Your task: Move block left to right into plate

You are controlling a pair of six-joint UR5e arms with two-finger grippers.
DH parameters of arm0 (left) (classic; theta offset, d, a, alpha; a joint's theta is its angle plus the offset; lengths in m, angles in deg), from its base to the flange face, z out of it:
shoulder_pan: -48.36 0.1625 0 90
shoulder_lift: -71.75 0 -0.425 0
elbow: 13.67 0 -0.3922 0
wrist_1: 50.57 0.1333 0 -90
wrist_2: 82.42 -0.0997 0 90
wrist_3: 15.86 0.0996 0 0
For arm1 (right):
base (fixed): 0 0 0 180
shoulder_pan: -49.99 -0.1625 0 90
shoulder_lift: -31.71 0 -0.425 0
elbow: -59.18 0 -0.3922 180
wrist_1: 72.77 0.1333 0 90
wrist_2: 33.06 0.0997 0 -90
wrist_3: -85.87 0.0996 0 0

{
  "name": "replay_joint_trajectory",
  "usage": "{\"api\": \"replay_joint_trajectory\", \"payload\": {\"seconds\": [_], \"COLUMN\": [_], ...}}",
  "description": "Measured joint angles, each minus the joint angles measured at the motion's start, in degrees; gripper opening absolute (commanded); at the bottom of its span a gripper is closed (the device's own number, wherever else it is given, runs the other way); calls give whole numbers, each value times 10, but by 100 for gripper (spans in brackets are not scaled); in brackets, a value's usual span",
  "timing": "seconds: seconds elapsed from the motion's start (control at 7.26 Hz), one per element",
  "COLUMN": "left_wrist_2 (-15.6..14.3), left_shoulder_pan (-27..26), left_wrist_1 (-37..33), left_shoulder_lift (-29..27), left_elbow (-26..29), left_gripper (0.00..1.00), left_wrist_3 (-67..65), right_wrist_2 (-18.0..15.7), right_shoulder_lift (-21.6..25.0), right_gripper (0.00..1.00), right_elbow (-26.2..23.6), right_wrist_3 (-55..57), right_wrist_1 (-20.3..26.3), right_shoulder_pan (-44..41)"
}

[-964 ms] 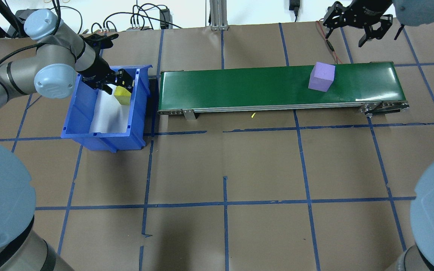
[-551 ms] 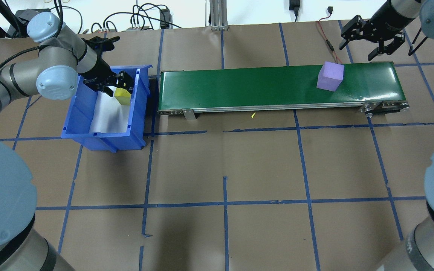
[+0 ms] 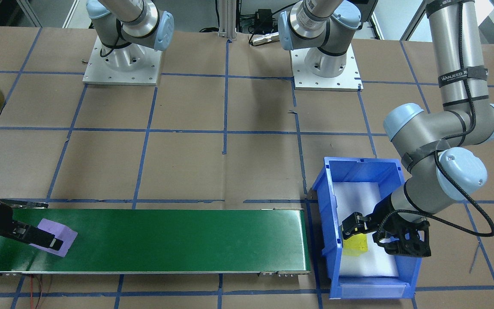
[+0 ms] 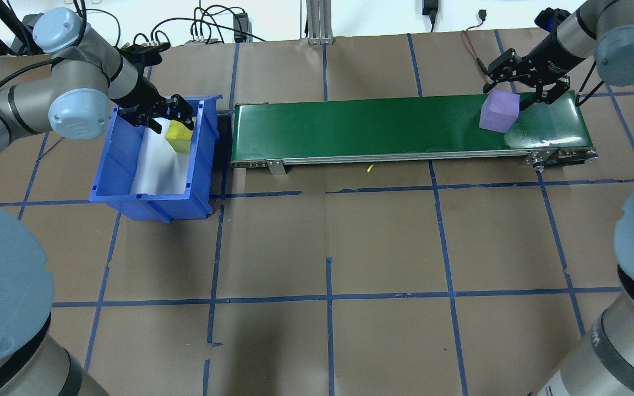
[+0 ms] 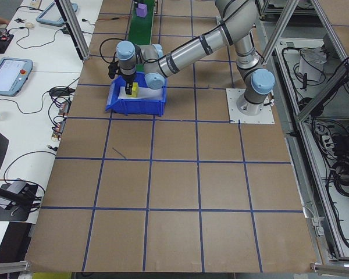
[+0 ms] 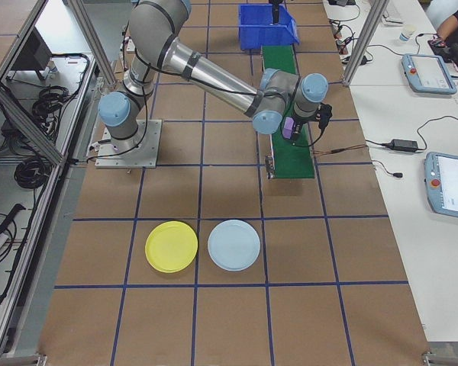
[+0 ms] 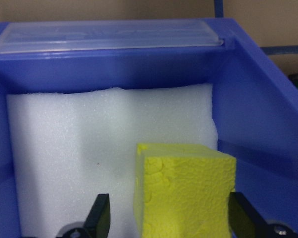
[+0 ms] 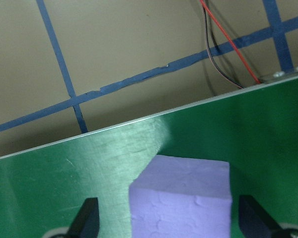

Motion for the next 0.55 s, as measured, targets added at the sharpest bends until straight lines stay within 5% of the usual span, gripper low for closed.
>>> {"api": "replay_joint_trajectory", "payload": {"seconds": [0.14, 0.28, 0.55], "left_wrist_2": [3, 12, 25], "left_shoulder_pan": [0, 0, 0], "left_wrist_1": [0, 0, -1], "left_shoulder_lift": [0, -1, -4], "left_elbow": [-5, -10, -13], "left_gripper": [87, 85, 33], "left_wrist_3": [-7, -10, -8], "right_wrist_2": [5, -3, -34], "right_shoulder_lift": [-2, -2, 0], "right_gripper": [99, 68, 35], "right_elbow": [-4, -10, -18], "right_wrist_3": [-1, -2, -3], "right_wrist_1": [-5, -8, -12], "right_shoulder_pan": [0, 0, 0]}}
